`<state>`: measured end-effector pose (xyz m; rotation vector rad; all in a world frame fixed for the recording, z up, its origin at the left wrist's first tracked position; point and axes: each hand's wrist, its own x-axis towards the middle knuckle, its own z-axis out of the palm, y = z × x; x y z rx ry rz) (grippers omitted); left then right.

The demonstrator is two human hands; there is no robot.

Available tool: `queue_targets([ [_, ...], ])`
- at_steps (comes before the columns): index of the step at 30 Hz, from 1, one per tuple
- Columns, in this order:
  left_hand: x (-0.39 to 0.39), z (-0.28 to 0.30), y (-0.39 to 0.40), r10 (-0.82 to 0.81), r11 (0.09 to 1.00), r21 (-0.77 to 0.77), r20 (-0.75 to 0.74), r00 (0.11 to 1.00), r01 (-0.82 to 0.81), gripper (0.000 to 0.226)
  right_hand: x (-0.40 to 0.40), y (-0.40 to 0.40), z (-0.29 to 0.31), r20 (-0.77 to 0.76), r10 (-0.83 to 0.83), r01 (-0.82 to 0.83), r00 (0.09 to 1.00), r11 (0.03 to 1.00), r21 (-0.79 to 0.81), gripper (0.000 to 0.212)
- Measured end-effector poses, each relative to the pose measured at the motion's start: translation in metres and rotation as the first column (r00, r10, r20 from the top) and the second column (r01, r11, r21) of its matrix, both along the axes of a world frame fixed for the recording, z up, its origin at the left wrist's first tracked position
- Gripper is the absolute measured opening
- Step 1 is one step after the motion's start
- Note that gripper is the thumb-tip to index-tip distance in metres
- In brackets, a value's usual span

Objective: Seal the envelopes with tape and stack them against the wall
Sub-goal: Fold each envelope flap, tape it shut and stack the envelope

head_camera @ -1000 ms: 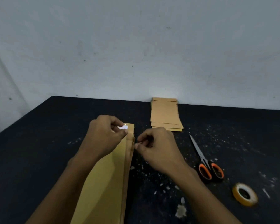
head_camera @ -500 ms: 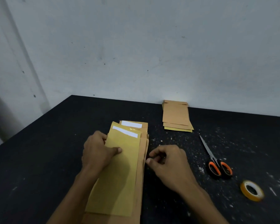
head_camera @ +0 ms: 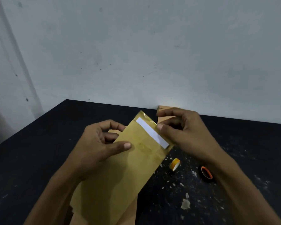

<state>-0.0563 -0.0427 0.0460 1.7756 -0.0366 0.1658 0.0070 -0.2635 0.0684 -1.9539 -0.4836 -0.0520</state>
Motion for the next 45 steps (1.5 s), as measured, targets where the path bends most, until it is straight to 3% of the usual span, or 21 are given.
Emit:
queue_targets([
  [3, -0.005, 0.01, -0.006, -0.043, 0.999, 0.0, 0.007, 0.999, 0.043, 0.036, -0.001, -0.009, 0.011, -0.062, 0.135, -0.136, 0.989, 0.991, -0.006, 0.024],
  [12, -0.008, 0.019, -0.018, -0.06, 0.998, -0.01, 0.046, 0.997, 0.061, 0.034, -0.01, -0.019, 0.02, -0.122, 0.145, -0.132, 0.982, 0.985, 0.111, 0.034],
  [22, -0.009, 0.022, -0.021, -0.158, 0.987, 0.048, 0.068, 0.985, 0.155, 0.037, -0.009, -0.022, 0.018, -0.384, 0.285, -0.186, 0.878, 0.944, 0.274, 0.046],
  [27, -0.008, 0.018, -0.024, -0.175, 0.982, -0.059, 0.047, 0.983, 0.178, 0.035, -0.011, -0.026, 0.013, -0.379, 0.265, -0.151, 0.887, 0.941, 0.303, 0.043],
  [30, -0.005, 0.013, -0.027, -0.154, 0.976, -0.147, 0.047, 0.987, 0.16, 0.049, -0.017, -0.035, 0.006, -0.377, 0.245, -0.111, 0.893, 0.933, 0.343, 0.044],
  [34, -0.001, 0.004, -0.036, -0.217, 0.966, -0.15, -0.025, 0.976, 0.211, 0.071, -0.029, -0.049, -0.008, -0.375, 0.185, -0.046, 0.908, 0.936, 0.349, 0.041],
  [37, -0.001, -0.006, -0.047, -0.244, 0.967, -0.088, -0.025, 0.969, 0.241, 0.059, -0.038, -0.06, -0.019, -0.375, 0.143, -0.038, 0.916, 0.961, 0.274, 0.029],
  [41, 0.003, -0.023, -0.064, -0.259, 0.965, -0.026, 0.013, 0.966, 0.259, 0.017, -0.047, -0.073, -0.033, -0.352, 0.086, -0.005, 0.932, 0.975, 0.224, 0.023],
  [45, 0.003, -0.044, -0.082, -0.237, 0.963, -0.135, -0.02, 0.971, 0.232, 0.021, -0.051, -0.09, -0.053, -0.39, 0.072, 0.058, 0.918, 0.948, 0.312, 0.02],
])
